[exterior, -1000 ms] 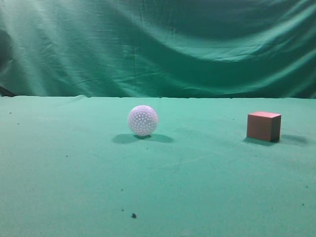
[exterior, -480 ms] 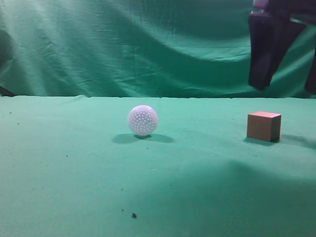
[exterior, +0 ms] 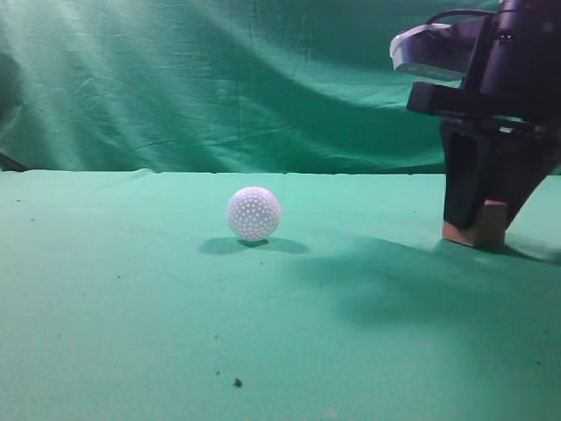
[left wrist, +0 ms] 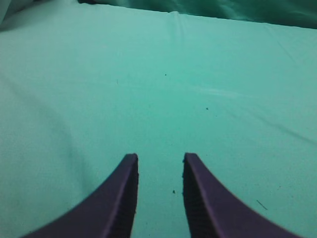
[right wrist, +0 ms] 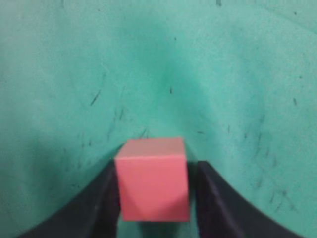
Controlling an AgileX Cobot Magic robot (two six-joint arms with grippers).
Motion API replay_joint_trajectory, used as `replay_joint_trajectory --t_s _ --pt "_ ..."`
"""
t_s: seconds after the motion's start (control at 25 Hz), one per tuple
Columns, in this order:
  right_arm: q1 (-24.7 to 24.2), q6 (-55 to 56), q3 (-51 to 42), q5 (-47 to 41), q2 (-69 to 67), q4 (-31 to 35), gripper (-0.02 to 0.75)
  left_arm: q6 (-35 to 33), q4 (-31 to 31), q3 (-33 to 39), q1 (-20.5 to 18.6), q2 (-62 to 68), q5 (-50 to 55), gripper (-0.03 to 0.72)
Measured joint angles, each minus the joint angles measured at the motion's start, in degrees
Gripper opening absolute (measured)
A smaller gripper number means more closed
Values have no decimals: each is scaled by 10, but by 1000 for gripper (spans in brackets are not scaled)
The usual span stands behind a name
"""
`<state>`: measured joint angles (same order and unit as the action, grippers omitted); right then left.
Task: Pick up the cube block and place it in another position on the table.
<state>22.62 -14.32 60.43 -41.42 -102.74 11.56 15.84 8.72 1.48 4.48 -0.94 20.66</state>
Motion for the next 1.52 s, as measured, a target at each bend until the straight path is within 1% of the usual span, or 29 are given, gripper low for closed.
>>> replay_joint_trajectory --t_s 0.16,0.4,0.44,0.52,0.6,0.76,0.92,1.04,1.08,1.12,1.2,1.24,1.28,1.36,1.4,1.44,1.48,1.52 --pt "0 11 46 -22 0 -16 224 0 0 0 0 0 0 262" --pt "0 102 173 -27 -17 -105 224 0 0 0 0 0 0 262" --pt "0 102 173 -27 -17 -105 224 0 0 0 0 0 0 262" --pt "-1 109 218 -36 -48 -120 224 0 0 0 0 0 0 262" --pt "-4 119 269 -54 -90 -124 224 0 0 0 0 0 0 262" --pt "-23 154 326 -74 -154 -124 224 0 0 0 0 0 0 262" --pt "-37 161 343 -78 -183 -124 224 0 0 0 0 0 0 262" --pt "-37 160 344 -79 -190 -114 224 0 0 0 0 0 0 262" --pt "-37 160 344 -79 -190 -108 295 0 0 0 0 0 0 262" --pt "-37 160 344 -81 -191 -105 340 0 0 0 0 0 0 262" --pt "-37 160 344 -82 -191 -103 461 0 0 0 0 0 0 262" --pt "-37 161 344 -85 -191 -102 507 0 0 0 0 0 0 262" --pt "-37 162 344 -90 -189 -102 528 0 0 0 0 0 0 262" --pt "-37 162 345 -99 -176 -102 517 0 0 0 0 0 0 262" --pt "-37 162 345 -107 -164 -102 398 0 0 0 0 0 0 262" --pt "-37 162 345 -114 -149 -102 307 0 0 0 0 0 0 262" --pt "-37 161 345 -124 -129 -102 188 0 0 0 0 0 0 262" --pt "-37 161 346 -136 -104 -102 111 0 0 0 0 0 0 262"
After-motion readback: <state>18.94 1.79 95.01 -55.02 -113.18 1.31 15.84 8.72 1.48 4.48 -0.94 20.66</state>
